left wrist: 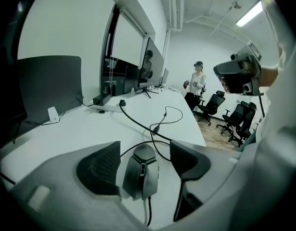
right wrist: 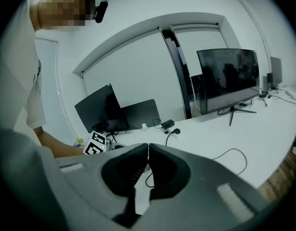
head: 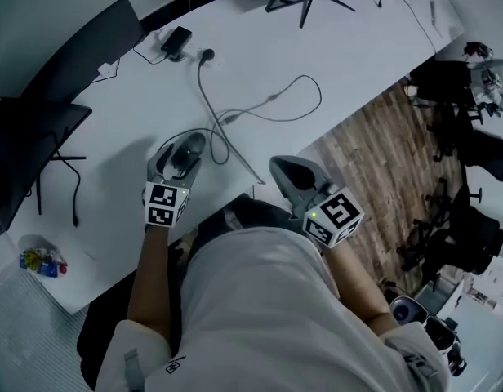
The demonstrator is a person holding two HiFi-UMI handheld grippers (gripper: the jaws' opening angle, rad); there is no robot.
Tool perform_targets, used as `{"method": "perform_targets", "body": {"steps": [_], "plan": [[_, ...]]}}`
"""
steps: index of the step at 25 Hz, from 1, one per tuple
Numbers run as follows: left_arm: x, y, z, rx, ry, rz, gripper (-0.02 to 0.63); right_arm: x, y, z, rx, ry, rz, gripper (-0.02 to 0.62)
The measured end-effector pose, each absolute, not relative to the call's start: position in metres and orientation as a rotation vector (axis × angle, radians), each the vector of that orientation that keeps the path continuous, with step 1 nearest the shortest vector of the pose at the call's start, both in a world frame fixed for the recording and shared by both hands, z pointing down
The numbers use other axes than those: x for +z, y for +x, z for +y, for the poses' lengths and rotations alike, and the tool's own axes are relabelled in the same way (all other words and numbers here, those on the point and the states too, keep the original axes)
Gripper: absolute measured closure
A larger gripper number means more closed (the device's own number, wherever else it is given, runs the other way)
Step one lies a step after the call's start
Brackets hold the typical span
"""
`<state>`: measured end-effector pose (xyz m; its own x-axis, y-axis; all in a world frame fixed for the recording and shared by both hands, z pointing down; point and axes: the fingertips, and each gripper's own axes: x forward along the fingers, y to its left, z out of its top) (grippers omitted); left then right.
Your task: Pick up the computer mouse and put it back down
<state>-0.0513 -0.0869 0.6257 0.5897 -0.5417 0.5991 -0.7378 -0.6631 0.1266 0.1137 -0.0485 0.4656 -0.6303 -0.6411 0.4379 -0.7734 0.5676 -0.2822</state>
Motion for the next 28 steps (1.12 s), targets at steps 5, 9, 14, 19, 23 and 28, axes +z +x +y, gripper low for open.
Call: {"method": "perform_targets", "body": {"steps": [5,9,14,19,23,28], "plan": [[0.652,-0.044,-0.092,0.841,2.481,-0.997,0.282,0.471,0.128,-0.045,0.675,1.223,-2.458,0.592],[0.670,-0.040,-0.096,0.892,2.485,-0.987,0.276,0.473,0.132,-0.043,0.681,1.250,-2.433,0.592],[0.687,-0.032,-0.096,0.966,2.515,-0.955,0.276,0.474,0.133,-0.040,0.683,1.257,-2.415,0.592],[0.705,-0.031,-0.093,1.034,2.494,-0.931,0.276,0.474,0.137,-0.039,0.674,1.269,-2.399,0.592],[0.706,-0.034,-0.094,1.017,2.466,-0.937,0.278,0.477,0.135,-0.041,0.662,1.252,-2.393,0.592],[0.704,-0.036,-0.096,1.010,2.448,-0.965,0.288,0.477,0.128,-0.043,0.655,1.230,-2.407,0.592]]}}
